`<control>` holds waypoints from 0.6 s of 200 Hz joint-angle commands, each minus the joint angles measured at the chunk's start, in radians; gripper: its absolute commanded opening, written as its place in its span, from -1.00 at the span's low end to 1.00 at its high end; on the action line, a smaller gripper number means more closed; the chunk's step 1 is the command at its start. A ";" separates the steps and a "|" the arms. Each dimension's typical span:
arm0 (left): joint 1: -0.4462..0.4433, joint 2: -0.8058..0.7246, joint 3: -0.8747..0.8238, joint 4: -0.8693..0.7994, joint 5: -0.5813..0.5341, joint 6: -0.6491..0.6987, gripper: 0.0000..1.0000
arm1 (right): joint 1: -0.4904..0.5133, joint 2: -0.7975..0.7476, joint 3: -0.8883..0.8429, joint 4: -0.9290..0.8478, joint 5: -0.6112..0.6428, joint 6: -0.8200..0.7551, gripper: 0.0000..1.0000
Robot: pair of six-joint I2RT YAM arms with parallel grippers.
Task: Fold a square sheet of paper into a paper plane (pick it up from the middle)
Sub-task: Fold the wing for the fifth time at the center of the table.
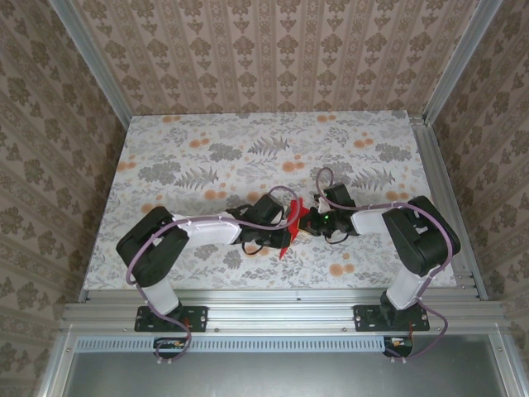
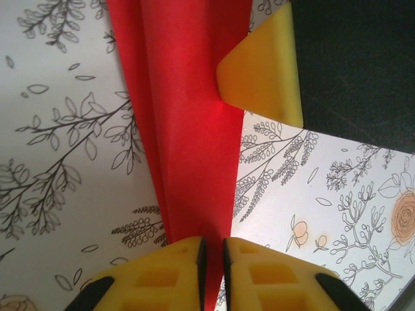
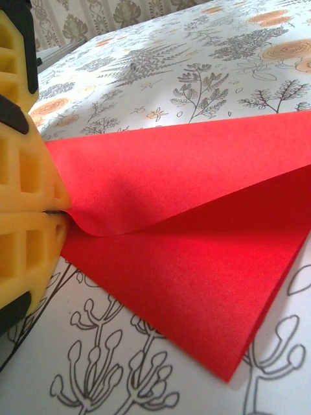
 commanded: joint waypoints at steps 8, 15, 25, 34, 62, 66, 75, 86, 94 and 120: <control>-0.037 -0.081 0.001 -0.120 -0.129 0.007 -0.52 | -0.009 0.057 -0.048 -0.102 0.113 0.005 -1.00; -0.045 -0.092 -0.001 -0.137 -0.157 0.001 -0.48 | -0.008 0.056 -0.049 -0.104 0.112 0.005 -1.00; -0.051 -0.100 -0.008 -0.151 -0.184 -0.012 -0.45 | -0.009 0.056 -0.048 -0.104 0.112 0.004 -1.00; -0.051 -0.099 -0.016 -0.160 -0.198 -0.029 -0.46 | -0.009 0.053 -0.050 -0.106 0.110 0.004 -1.00; -0.054 -0.092 -0.041 -0.136 -0.201 -0.049 -0.54 | -0.009 0.053 -0.053 -0.107 0.110 0.004 -1.00; -0.054 -0.091 -0.043 -0.131 -0.201 -0.049 -0.56 | -0.009 0.051 -0.053 -0.108 0.110 0.003 -1.00; -0.054 -0.082 -0.040 -0.126 -0.201 -0.045 -0.59 | -0.009 0.050 -0.051 -0.110 0.109 0.002 -1.00; -0.051 -0.073 -0.032 -0.116 -0.196 -0.040 -0.62 | -0.009 0.048 -0.053 -0.111 0.108 0.002 -1.00; -0.050 -0.065 -0.028 -0.105 -0.189 -0.037 -0.65 | -0.009 0.048 -0.053 -0.111 0.109 0.002 -1.00; -0.047 -0.042 -0.007 -0.091 -0.176 -0.027 -0.68 | -0.009 0.047 -0.056 -0.109 0.107 0.003 -1.00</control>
